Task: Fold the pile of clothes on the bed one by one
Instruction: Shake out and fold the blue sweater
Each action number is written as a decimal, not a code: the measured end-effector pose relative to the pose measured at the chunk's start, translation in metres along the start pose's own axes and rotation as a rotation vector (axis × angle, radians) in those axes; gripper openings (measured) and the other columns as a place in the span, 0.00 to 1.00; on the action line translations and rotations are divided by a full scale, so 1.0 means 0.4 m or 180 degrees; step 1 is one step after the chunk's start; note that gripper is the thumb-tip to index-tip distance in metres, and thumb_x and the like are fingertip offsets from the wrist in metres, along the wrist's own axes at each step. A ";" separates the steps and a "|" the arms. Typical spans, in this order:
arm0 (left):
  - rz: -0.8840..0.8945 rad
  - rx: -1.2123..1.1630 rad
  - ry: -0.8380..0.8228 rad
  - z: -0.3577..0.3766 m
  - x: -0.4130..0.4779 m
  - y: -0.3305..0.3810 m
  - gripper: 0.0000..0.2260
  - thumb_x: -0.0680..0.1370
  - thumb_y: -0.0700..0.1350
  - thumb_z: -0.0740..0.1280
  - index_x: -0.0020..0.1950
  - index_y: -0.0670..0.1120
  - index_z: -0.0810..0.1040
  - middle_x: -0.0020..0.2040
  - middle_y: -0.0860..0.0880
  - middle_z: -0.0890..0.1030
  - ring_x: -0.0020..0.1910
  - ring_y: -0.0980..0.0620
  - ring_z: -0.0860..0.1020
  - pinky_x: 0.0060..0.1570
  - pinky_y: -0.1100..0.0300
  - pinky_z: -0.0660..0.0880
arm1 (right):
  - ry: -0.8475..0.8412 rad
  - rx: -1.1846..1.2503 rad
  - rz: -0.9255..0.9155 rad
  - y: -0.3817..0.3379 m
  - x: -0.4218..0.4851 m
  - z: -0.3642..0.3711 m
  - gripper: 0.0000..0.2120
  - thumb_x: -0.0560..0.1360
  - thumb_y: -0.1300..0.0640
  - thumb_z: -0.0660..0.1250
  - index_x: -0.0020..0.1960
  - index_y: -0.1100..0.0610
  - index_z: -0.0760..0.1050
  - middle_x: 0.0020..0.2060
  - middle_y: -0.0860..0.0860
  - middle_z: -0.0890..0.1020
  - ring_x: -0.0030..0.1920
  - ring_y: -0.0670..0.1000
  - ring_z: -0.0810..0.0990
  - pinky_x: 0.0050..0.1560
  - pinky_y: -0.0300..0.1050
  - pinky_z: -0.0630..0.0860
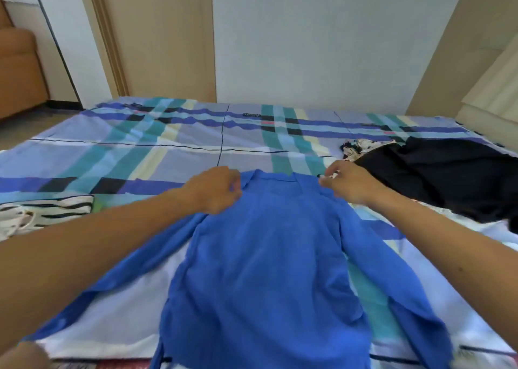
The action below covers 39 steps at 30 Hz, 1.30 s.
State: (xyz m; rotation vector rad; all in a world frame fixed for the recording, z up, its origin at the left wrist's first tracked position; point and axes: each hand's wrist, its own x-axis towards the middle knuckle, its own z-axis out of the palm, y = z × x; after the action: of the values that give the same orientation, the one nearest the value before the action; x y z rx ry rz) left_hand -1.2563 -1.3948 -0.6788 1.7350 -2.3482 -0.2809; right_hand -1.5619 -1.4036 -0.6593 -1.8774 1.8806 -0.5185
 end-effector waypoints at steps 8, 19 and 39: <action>-0.0231 0.0604 -0.0432 0.252 -0.197 -0.070 0.20 0.80 0.61 0.58 0.69 0.54 0.67 0.65 0.52 0.68 0.66 0.48 0.67 0.61 0.50 0.69 | -0.0176 -0.0425 0.0447 0.263 -0.209 0.128 0.21 0.74 0.47 0.73 0.62 0.55 0.72 0.56 0.54 0.75 0.56 0.56 0.76 0.55 0.48 0.74; -0.0475 0.0495 0.0116 0.304 -0.187 -0.022 0.32 0.69 0.67 0.48 0.64 0.51 0.74 0.63 0.50 0.73 0.65 0.44 0.70 0.68 0.45 0.60 | -0.0883 -0.0340 0.1382 0.357 -0.277 0.016 0.29 0.67 0.53 0.79 0.61 0.58 0.69 0.54 0.53 0.78 0.52 0.54 0.78 0.51 0.49 0.75; 0.0941 -0.0320 -0.0198 0.405 0.078 0.544 0.22 0.81 0.56 0.62 0.71 0.47 0.68 0.69 0.48 0.68 0.69 0.45 0.65 0.67 0.52 0.63 | -0.0136 0.0350 0.1916 0.593 -0.354 -0.169 0.16 0.69 0.57 0.79 0.50 0.66 0.79 0.46 0.65 0.80 0.47 0.60 0.79 0.50 0.50 0.75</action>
State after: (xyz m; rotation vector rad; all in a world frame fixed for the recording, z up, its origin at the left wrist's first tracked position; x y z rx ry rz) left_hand -1.5096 -1.3568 -0.7730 1.3299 -2.5435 -0.3993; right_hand -1.7991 -1.2617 -0.7264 -1.1531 2.1975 -0.3616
